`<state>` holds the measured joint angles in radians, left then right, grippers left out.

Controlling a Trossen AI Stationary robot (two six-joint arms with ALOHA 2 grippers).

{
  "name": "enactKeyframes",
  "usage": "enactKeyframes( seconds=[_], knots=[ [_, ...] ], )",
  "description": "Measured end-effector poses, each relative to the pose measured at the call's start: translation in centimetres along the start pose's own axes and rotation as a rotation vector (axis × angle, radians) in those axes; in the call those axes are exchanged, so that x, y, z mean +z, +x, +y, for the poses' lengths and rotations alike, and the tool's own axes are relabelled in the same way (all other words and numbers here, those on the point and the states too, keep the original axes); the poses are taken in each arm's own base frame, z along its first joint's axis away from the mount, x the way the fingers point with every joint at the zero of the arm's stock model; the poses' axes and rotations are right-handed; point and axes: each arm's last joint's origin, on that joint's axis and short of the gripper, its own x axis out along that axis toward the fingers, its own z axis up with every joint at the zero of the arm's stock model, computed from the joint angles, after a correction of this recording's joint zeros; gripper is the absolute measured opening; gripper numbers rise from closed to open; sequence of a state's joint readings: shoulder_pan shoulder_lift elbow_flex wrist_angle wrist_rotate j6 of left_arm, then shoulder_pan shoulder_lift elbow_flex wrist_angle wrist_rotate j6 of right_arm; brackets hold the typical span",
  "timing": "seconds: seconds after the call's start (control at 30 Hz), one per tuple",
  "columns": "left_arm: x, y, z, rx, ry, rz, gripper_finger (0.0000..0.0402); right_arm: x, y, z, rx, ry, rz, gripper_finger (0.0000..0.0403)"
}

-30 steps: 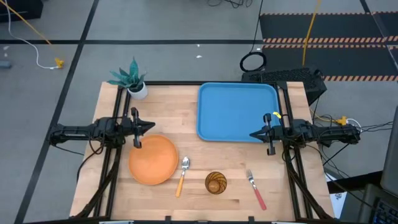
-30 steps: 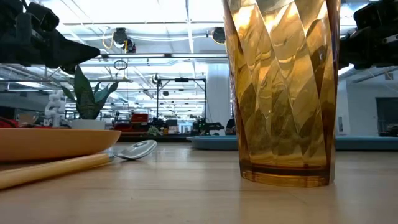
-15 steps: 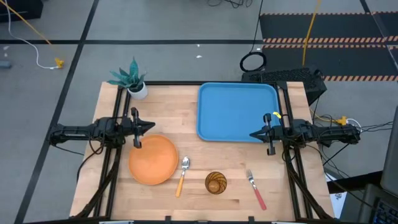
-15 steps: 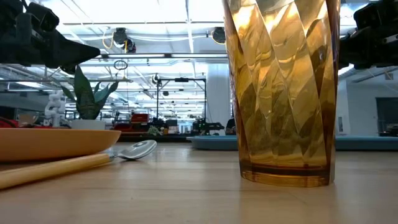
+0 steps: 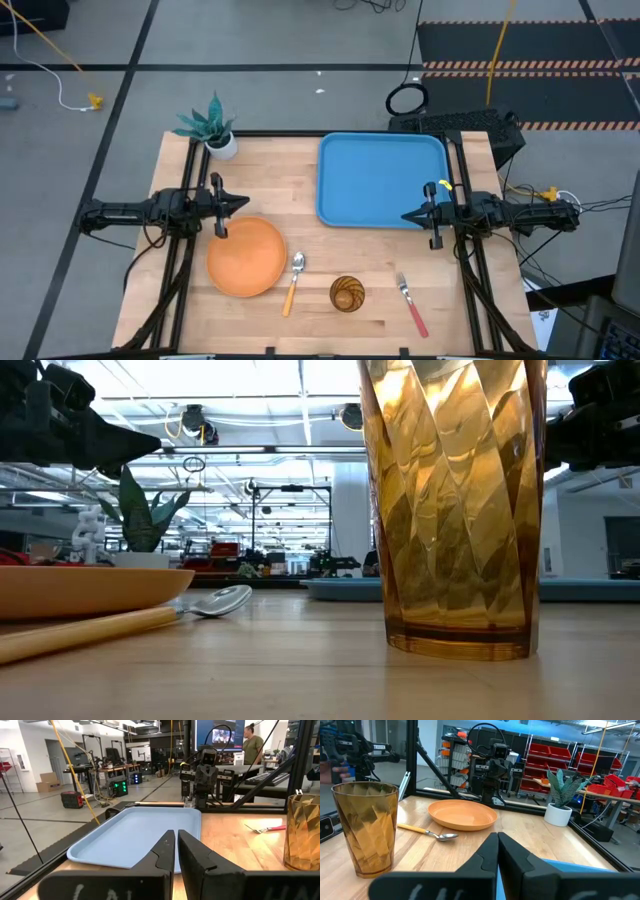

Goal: Pick and place plate/cup/fork/spoon on tray

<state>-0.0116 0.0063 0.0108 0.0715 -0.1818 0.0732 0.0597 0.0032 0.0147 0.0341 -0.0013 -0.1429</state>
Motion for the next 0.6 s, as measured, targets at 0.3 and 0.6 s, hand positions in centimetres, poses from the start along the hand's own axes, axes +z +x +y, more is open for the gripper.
enactKeyframes(
  seconds=[0.3, 0.6],
  knots=[
    [0.1, 0.0, 0.0, 0.001, -0.008, -0.013, 0.0026, 0.0, 0.0, 0.0, 0.0, 0.0, 0.0, 0.0],
    [2.7, -0.3, 0.1, -0.028, -0.048, -0.275, 0.0026, 0.0, 0.0, 0.0, -0.001, 0.0, -0.002, 0.0]
  ],
)
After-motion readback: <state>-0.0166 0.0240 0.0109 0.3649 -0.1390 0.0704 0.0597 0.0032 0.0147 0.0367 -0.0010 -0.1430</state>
